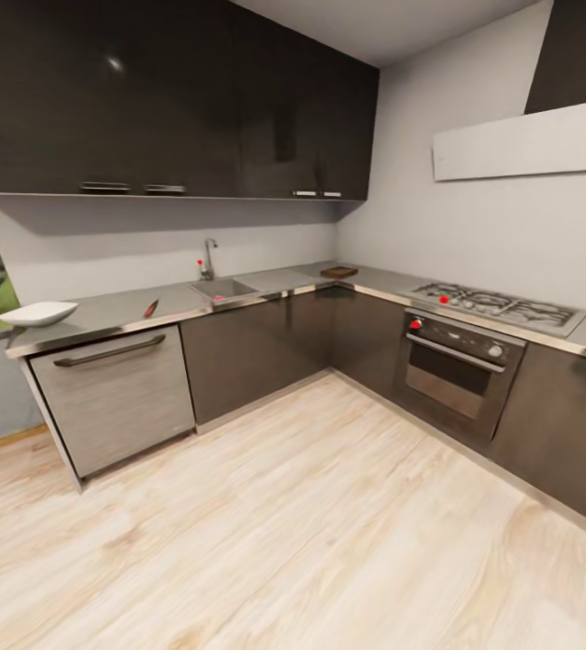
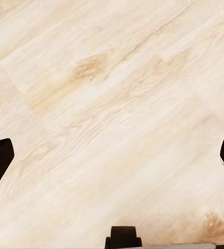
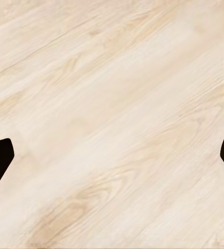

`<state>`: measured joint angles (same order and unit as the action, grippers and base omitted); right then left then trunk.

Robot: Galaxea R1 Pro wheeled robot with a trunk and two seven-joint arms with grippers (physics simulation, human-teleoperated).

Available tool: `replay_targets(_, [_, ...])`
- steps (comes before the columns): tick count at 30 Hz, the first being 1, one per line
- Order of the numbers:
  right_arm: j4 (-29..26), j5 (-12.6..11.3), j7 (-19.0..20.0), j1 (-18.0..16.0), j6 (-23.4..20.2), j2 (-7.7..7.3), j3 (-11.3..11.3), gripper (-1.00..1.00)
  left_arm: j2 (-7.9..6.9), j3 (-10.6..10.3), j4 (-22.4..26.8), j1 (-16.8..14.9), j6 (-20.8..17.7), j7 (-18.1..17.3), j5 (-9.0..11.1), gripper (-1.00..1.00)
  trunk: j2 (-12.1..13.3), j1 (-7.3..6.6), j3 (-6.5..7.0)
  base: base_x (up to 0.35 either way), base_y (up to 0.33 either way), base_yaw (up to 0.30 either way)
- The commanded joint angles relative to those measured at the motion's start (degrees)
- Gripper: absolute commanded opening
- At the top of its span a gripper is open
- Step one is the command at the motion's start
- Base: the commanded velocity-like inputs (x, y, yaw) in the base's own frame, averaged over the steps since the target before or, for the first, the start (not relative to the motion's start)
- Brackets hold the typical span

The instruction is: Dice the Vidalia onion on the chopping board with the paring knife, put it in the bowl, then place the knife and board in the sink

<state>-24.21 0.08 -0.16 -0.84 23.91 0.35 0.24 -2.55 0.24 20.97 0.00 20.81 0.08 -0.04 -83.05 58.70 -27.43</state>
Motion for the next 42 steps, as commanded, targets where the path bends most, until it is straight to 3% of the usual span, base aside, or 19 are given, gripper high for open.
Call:
replay_targets(1, [0.04, 0.0, -0.02, -0.03, 0.17, 0.0, 0.02, 1.0, 0.0, 0.02, 0.04, 0.0, 0.11, 0.01, -0.02, 1.0, -0.02, 0.03, -0.05, 0.314, -0.144, 0.192])
replay_targets(42, [0.09, 0.0, -0.02, -0.03, 0.17, 0.0, 0.02, 1.0, 0.0, 0.19, 0.04, 0.0, 0.02, 0.01, 0.13, 1.0, -0.02, 0.03, -0.05, 0.3, -0.167, 0.224])
